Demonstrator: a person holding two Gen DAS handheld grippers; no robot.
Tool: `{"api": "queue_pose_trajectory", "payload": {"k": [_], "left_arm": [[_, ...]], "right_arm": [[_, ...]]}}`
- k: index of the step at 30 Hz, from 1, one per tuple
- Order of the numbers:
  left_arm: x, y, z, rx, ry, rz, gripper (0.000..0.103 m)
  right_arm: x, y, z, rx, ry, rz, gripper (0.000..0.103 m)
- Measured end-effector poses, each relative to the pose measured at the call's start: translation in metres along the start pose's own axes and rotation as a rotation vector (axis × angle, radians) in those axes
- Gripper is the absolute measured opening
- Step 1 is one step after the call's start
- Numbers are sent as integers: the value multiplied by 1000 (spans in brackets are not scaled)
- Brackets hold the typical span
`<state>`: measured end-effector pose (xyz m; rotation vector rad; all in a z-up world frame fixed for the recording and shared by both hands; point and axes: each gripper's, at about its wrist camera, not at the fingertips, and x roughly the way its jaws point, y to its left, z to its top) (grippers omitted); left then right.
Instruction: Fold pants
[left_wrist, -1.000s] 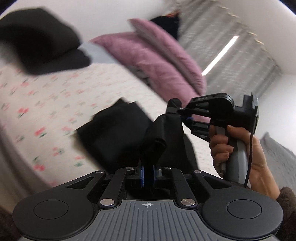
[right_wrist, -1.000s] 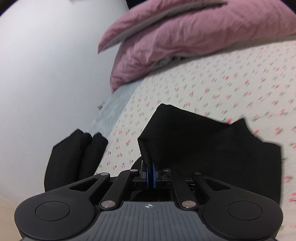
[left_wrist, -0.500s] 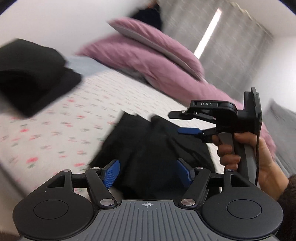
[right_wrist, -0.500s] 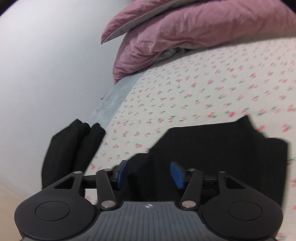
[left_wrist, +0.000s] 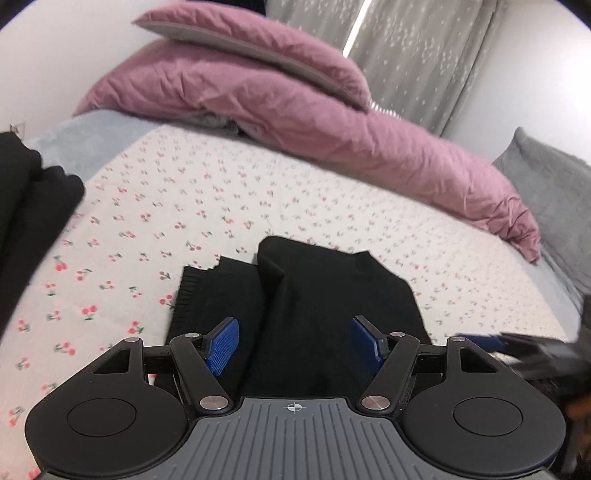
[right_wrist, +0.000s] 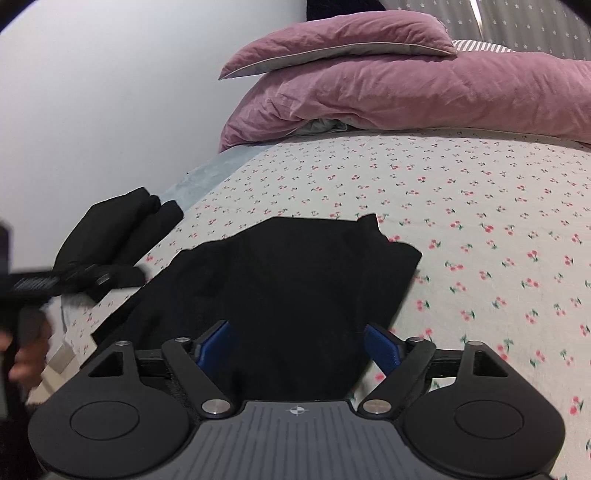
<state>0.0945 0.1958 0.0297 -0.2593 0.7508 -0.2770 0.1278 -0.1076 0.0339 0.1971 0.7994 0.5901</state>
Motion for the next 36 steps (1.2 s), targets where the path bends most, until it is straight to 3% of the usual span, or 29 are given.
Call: {"api": "queue_pose_trajectory", "payload": {"k": [1,4,7,12,18,22,24,25,28,29,31,36], "left_arm": [[8,1,0,-14,11,10,62],[26,9,-5,-69,47,27,40],[33,18,-10,-102,36,24,28],[33,13,-13,-29,-18,5,2],[1,6,-7,22,-179,-1,0],[-11,26,-10,-28,-200,107,1],[-7,40,-12,-70,-149,201,2],[-1,48,-13,-85,-109,236,7],[4,62,-12,-106,-63,216,25],[3,64,-11,-112,-60,209,48],[2,70,-9,-117,-54,184,81],[12,84,-5,-170,0,36,81]], "right_arm": [[-1,-1,-4,1,-4,8,84],[2,-1,-15,0,-13,20,85],[10,-1,-24,-13,34,5,85],[16,-8,-29,13,46,21,85],[14,-12,-28,30,32,22,85],[16,-16,-28,61,37,34,87],[17,-17,-29,76,37,40,88],[18,-18,-29,84,36,43,88],[20,-21,-28,108,33,56,89],[20,-21,-27,117,32,60,89],[21,-23,-26,139,32,74,89],[25,-25,-25,191,34,117,89]]}}
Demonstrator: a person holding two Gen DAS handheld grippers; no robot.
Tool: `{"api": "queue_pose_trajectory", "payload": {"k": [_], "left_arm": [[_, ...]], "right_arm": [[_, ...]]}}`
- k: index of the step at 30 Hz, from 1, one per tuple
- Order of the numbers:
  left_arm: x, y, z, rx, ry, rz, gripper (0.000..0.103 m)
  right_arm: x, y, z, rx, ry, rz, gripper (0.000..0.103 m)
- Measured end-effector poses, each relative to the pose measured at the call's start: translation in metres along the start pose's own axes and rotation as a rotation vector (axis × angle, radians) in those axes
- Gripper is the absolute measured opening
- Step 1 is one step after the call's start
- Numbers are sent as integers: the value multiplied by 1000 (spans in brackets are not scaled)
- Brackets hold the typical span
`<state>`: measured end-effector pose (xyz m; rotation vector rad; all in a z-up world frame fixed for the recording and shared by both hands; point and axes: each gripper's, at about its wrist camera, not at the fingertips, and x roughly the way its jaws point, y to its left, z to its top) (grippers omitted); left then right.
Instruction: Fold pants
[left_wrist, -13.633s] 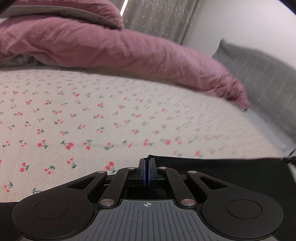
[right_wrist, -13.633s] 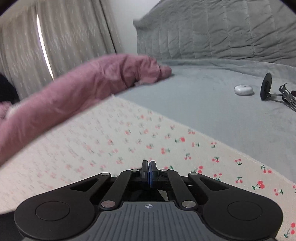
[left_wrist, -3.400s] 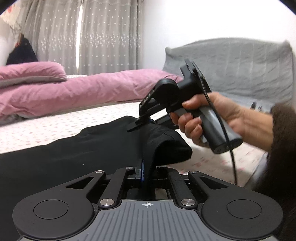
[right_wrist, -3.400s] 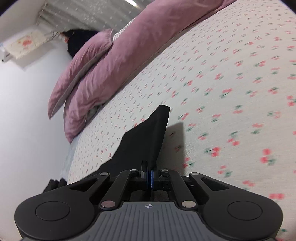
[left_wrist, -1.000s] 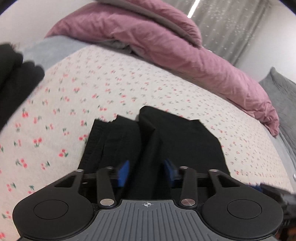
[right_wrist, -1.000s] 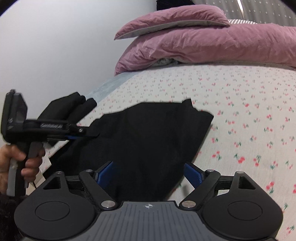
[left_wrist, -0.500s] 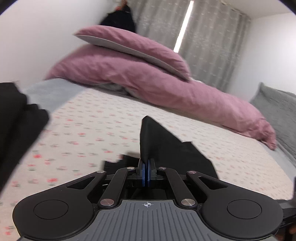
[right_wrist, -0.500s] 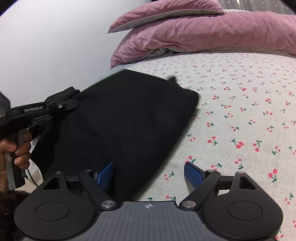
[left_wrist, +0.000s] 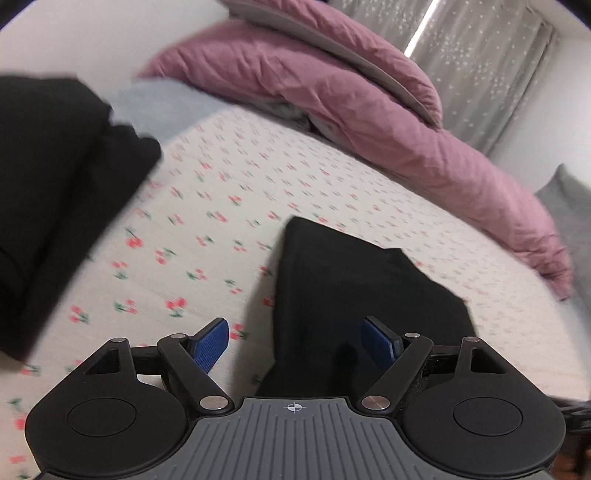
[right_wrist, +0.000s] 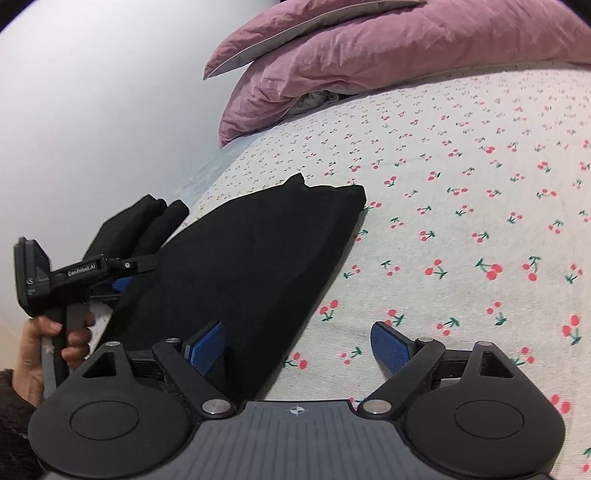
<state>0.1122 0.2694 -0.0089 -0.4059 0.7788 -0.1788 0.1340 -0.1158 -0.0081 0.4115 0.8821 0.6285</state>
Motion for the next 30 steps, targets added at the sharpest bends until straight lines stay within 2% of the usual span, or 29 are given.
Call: {"api": "queue_pose_trajectory", "payload": {"k": [4,8,13,16,20,25,30], "left_arm": [[22,18,5,-118,77,-103,77],[34,28,7,-203,95,-190,76],[48,39,5,-329,117,-289,66],[54,40,4,-360,120,-311,63],[57,35,4,-340,118,-305,63],[61,37,4,-361,114,-324,62],[65,44,4,-393,114,-333,58]], "right_arm": [[6,1,2,30,5,30,89],[13,-2,6,95,-1,70,89],[21,-9,7,215,-38,119,86],[23,-4,7,208,-44,102,83],[25,5,6,182,-47,79,83],[30,6,7,194,-42,83,77],[34,7,7,221,-41,77,69]]}}
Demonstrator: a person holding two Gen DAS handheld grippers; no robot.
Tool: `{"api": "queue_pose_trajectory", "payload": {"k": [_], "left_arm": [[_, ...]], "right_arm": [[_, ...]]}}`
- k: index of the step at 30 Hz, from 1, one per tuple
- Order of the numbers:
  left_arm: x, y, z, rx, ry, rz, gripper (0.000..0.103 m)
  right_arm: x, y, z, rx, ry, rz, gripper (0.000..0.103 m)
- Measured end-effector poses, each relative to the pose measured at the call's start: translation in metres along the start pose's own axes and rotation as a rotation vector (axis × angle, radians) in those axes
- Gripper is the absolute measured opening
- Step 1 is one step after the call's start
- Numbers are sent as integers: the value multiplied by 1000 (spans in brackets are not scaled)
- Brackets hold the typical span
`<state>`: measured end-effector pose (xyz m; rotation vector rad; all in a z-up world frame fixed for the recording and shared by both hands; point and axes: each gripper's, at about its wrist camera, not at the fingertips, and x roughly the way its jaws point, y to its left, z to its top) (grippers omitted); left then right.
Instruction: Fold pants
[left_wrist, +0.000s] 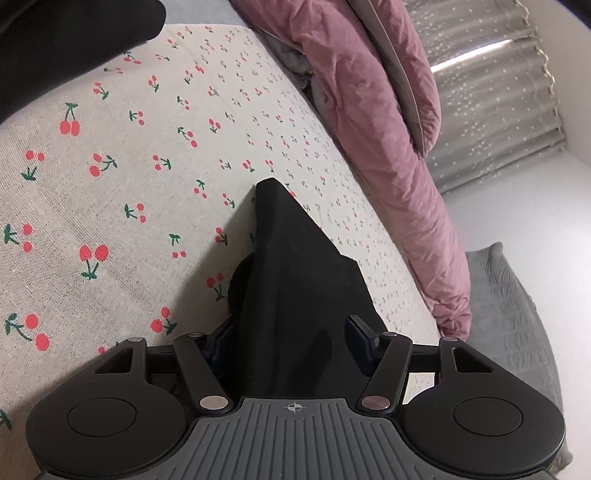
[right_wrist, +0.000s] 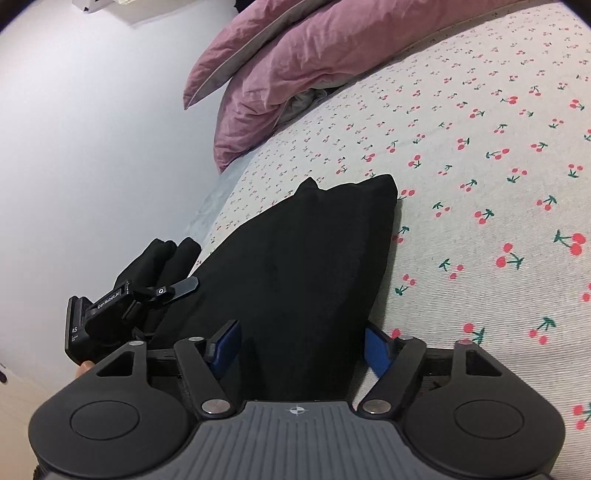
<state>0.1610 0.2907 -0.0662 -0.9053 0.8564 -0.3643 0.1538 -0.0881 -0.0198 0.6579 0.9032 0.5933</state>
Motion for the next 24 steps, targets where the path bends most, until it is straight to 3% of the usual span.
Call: {"api": "queue_pose_trajectory", "payload": {"k": [3,7,10,17,24], "left_arm": [[1,4,-1,-11,-3,11,41],[2,11,-2,-47,3,-15,31],[2,7,-6,-51,-2,-17,25],[25,-20,-16,-42,37,-22,21],[72,-72,-40,35,104,-28,20]], "right_arm": [[2,-2,1,23,-1,-1,60],[4,-11,1,93,-7,-29,28],[0,-12,4,123,2,-38,17],[-25,-7,18,94,7,-151,11],[-71,-38,39,144,-58,-252,10]]}}
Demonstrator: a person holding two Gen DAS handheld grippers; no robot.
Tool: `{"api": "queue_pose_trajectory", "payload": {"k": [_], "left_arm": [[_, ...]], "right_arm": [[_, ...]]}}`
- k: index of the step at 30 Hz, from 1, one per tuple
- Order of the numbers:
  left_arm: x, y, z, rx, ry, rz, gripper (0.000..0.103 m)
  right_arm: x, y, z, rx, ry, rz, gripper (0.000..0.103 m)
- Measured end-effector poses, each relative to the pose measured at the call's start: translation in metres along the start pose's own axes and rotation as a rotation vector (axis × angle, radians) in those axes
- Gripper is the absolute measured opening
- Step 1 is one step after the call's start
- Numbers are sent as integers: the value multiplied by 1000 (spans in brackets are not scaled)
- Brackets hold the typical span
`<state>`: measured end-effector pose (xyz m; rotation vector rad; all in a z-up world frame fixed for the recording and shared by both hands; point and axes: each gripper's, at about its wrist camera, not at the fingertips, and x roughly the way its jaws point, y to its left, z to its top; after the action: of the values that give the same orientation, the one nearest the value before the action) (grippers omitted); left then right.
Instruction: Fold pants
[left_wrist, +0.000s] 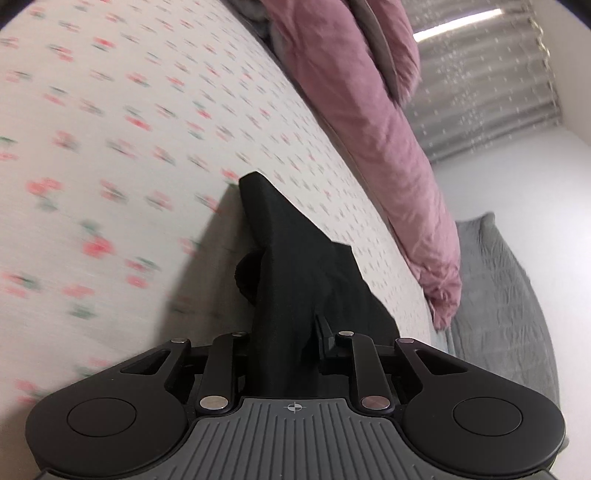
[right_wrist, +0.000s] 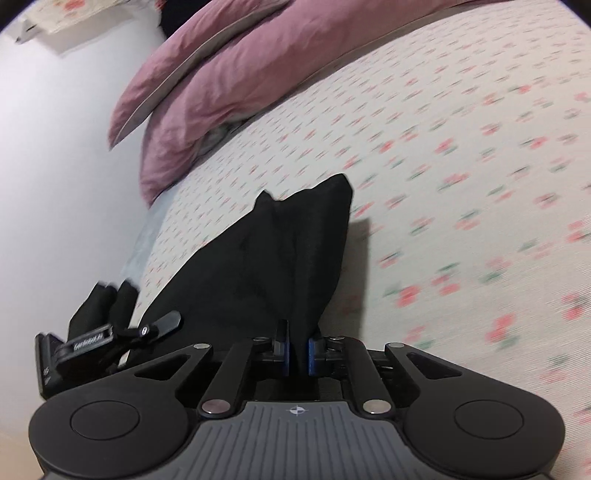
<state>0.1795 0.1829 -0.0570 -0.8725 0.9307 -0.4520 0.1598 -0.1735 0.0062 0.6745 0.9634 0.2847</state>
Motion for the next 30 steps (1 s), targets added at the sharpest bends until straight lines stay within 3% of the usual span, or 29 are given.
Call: {"api": "queue_pose_trajectory", "payload": {"k": [12,18,20,22,24,28,30], "left_arm": [[88,-74,-18,107,77,-43,19],[122,-96,-14,187,10,-95,20],[136,-100,-13,247,-34,-35,28],[145,-100,-16,321,-64,82,36],[140,-104,-19,374,-95,125,43],[115,-135,-33,572,-239,285,58],[104,-144,-42,626,-279,262,58]], "right_arm": [[-46,-61,46,106,-176,-115,9],[-49,-82,67,54,-288,-129,10],[-42,-94,71,37,-315,-146,17],[-39,-106,73,13,-324,-224,35],[-37,-109,72,-30,-333,-277,46],[-49,-97,68,-118,-372,-278,50],[-50,-84,64,-175,-391,-265,55]]}}
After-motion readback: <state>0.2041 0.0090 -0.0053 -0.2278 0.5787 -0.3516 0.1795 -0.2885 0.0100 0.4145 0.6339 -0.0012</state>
